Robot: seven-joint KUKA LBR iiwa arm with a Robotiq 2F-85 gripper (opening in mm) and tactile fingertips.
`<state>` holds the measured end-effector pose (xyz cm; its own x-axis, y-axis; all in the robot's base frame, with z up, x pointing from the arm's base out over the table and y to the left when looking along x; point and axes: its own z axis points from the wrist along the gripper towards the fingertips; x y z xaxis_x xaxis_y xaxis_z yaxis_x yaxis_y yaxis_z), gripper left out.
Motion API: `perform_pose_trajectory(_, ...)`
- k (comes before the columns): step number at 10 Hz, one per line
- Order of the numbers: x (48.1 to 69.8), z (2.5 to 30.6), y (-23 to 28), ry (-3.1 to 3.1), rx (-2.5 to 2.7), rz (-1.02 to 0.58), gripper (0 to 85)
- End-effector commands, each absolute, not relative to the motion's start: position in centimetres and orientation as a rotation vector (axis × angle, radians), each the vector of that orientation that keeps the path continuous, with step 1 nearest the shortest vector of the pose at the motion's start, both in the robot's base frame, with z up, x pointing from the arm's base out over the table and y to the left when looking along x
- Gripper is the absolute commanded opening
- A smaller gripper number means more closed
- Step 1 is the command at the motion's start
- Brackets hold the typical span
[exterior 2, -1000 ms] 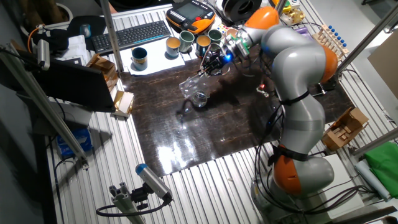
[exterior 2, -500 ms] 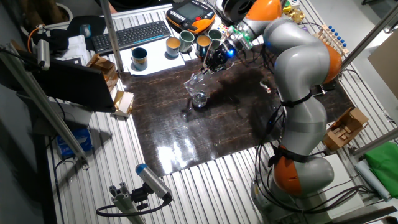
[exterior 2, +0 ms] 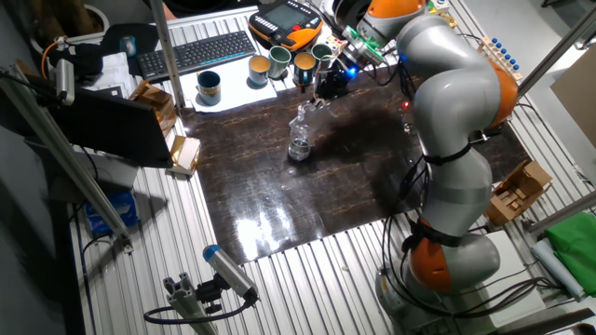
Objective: Pour the water from one cup into another empty cup
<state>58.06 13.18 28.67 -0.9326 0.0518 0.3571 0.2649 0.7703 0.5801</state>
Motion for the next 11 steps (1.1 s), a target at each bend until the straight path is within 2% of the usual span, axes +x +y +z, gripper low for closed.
perform_pose_trajectory(1,58.0,28.6,12.7,-2.741,-0.19,-0.656,0.7)
perform_pose_trajectory(11,57.1,27.1,9.4,-2.928,-0.108,-0.345,0.7)
